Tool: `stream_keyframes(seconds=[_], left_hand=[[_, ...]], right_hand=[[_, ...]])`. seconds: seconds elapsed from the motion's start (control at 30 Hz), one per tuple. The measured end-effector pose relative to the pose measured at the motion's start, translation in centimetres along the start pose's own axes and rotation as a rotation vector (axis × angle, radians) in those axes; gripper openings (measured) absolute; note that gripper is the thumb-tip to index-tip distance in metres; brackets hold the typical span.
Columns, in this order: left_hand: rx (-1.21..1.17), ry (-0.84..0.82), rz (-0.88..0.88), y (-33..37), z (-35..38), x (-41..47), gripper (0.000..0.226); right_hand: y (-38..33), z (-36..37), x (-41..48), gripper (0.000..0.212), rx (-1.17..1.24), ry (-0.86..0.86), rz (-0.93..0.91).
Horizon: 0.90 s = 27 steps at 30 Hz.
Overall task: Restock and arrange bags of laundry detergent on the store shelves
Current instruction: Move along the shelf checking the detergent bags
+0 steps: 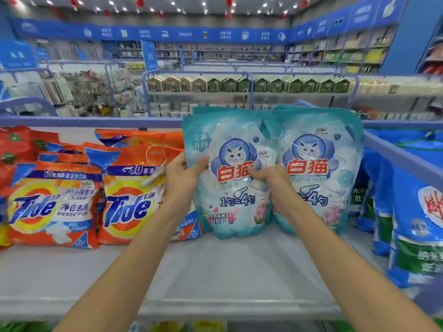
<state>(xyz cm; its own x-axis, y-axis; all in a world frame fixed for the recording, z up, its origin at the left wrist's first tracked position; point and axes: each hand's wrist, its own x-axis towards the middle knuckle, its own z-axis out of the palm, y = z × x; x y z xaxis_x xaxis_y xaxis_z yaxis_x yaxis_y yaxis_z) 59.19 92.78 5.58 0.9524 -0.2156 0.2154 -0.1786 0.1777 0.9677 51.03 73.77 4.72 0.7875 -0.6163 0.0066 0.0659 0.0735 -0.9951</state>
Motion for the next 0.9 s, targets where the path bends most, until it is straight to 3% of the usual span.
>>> stream_keyframes(seconds=[0.07, 0.23, 0.37, 0.47, 0.7, 0.83, 0.9], left_hand=[[-0.053, 0.028, 0.008, -0.4, 0.6, 0.1, 0.013], [-0.004, -0.017, 0.012, -1.1, 0.2, -1.1, 0.021], [0.192, -0.173, -0.077, -4.1, -1.6, -2.9, 0.042], [0.266, -0.087, -0.034, -4.9, -0.9, -3.1, 0.03], [0.284, -0.001, 0.032, -4.5, 1.2, -2.4, 0.028], [0.505, -0.002, 0.105, -4.6, 1.6, -4.4, 0.056], [0.588, -0.01, 0.17, -4.7, 2.0, -5.8, 0.073]], right_hand=[[0.2, -0.1, 0.2, 0.039, -0.025, -0.002, -0.009], [0.5, -2.7, -2.8, 0.015, -0.216, -0.017, -0.132], [3.3, -4.8, -4.1, 0.039, -0.37, -0.044, -0.162], [4.4, -4.6, -4.5, 0.059, -0.506, -0.04, -0.195], [4.6, -3.6, -4.9, 0.051, -0.597, 0.129, -0.281], [4.5, -3.6, -5.4, 0.062, -0.739, 0.201, -0.37], [4.4, -3.8, -6.0, 0.057, -0.758, 0.188, -0.37]])
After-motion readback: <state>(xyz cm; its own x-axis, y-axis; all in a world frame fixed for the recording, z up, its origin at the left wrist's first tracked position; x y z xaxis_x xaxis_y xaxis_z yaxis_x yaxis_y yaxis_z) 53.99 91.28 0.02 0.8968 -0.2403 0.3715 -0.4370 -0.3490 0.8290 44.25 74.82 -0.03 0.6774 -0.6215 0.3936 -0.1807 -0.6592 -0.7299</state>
